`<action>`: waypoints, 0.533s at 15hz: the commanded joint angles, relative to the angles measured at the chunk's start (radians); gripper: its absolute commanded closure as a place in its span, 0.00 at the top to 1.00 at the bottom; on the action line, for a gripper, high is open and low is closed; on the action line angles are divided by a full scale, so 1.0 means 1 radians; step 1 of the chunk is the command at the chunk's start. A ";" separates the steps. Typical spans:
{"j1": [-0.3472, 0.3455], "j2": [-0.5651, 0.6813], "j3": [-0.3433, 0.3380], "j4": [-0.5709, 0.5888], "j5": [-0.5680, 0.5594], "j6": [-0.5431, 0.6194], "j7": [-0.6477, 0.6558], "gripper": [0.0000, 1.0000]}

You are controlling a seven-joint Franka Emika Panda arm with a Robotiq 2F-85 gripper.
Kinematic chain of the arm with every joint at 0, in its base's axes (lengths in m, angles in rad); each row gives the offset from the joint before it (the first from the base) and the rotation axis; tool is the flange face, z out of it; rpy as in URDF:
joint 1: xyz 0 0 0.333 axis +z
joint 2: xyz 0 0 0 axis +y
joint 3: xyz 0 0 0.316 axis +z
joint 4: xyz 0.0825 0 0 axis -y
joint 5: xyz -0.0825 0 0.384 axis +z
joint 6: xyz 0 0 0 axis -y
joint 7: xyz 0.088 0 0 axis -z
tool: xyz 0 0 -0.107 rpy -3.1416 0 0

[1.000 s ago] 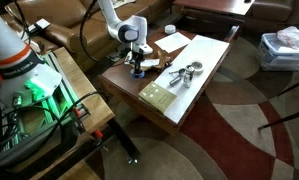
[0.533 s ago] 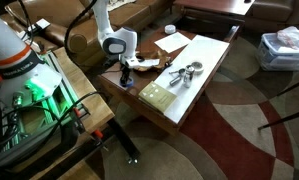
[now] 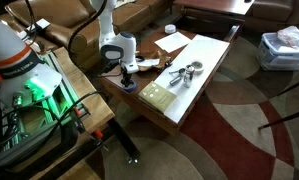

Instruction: Put the blue masking tape on the table

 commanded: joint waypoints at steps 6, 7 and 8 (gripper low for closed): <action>0.086 -0.137 -0.034 -0.062 0.068 0.009 0.004 0.41; 0.106 -0.174 -0.043 -0.091 0.073 0.027 0.001 0.48; 0.143 -0.229 -0.061 -0.138 0.081 0.056 0.002 0.56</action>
